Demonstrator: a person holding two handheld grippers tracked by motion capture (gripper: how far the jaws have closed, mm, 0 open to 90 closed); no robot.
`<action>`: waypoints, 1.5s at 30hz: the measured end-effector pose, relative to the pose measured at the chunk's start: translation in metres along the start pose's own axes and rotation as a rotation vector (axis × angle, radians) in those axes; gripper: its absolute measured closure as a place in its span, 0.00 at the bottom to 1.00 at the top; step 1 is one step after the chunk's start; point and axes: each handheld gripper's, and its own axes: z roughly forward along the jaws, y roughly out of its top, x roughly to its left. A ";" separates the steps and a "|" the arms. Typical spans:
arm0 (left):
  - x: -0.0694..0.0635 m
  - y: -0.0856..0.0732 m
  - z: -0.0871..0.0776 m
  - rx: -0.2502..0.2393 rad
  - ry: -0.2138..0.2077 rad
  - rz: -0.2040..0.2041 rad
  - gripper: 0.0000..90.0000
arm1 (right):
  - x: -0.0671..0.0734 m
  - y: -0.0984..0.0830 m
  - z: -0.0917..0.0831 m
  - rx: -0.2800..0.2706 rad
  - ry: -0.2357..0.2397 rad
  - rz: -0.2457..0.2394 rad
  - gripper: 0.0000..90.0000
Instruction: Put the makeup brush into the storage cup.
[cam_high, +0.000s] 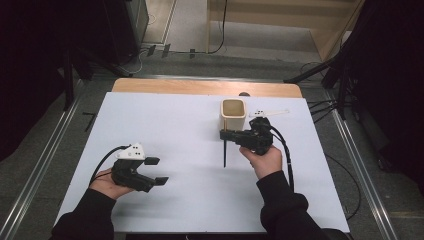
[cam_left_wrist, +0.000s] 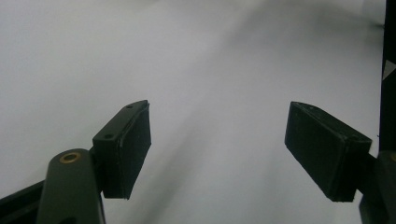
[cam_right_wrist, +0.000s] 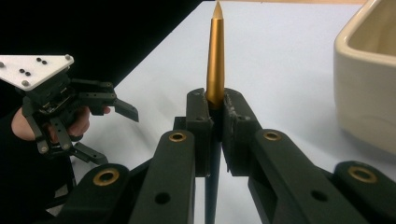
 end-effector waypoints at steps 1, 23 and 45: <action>0.000 0.000 0.000 0.000 -0.001 -0.001 0.26 | 0.000 0.002 -0.001 0.000 -0.002 0.003 0.93; 0.001 0.000 0.000 -0.006 -0.007 -0.001 0.26 | -0.004 0.032 -0.011 -0.029 -0.049 -0.017 0.93; 0.000 0.000 0.001 0.002 -0.014 0.005 0.26 | -0.009 0.068 -0.024 -0.072 -0.117 -0.035 0.93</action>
